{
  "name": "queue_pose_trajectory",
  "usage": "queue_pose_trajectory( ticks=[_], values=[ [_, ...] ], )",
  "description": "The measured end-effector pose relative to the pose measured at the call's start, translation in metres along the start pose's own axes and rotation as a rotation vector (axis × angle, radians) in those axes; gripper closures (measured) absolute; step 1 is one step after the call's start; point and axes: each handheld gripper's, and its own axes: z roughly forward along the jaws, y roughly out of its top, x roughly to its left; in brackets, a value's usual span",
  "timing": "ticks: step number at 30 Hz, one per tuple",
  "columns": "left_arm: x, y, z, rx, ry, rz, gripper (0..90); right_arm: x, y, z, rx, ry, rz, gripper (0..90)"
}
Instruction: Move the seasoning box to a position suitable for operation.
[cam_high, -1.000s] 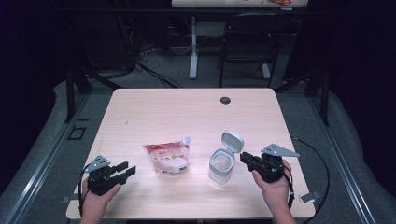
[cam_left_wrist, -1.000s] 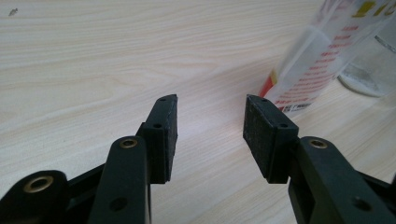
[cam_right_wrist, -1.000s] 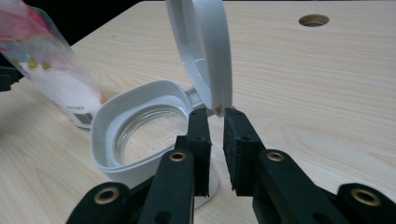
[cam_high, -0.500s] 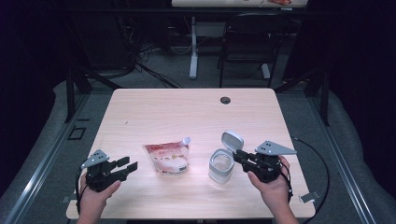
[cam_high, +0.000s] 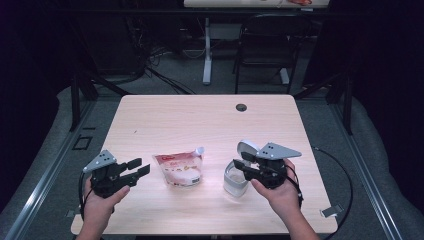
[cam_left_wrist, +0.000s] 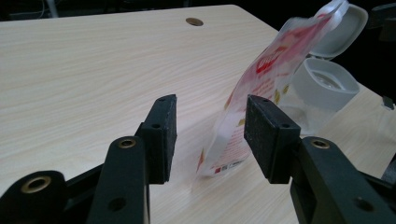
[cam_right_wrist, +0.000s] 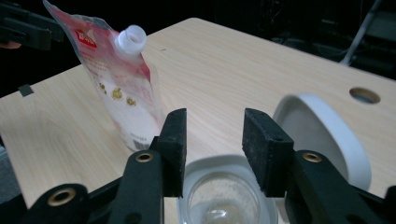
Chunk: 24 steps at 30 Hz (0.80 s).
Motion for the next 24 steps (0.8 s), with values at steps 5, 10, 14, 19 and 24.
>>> queue_pose_trajectory(
  ticks=[5, 10, 14, 19, 24],
  values=[
    [-0.001, 0.008, 0.002, 0.001, -0.019, 0.000, 54.6, 0.005, 0.009, 0.009, -0.003, 0.014, -0.015, 58.4],
    [-0.007, 0.015, 0.005, -0.002, -0.033, 0.026, 58.6, 0.007, 0.013, 0.018, 0.014, 0.052, -0.011, 61.9],
    [-0.010, 0.020, 0.010, -0.004, -0.039, 0.039, 59.8, 0.010, 0.016, 0.024, 0.002, 0.063, -0.020, 62.9],
    [-0.011, 0.022, 0.015, 0.001, -0.050, 0.031, 63.2, 0.012, 0.020, 0.031, -0.015, 0.087, -0.015, 62.9],
    [-0.012, 0.022, 0.019, 0.016, -0.057, 0.038, 65.7, 0.014, 0.021, 0.041, -0.005, 0.118, -0.008, 62.5]
  ],
)
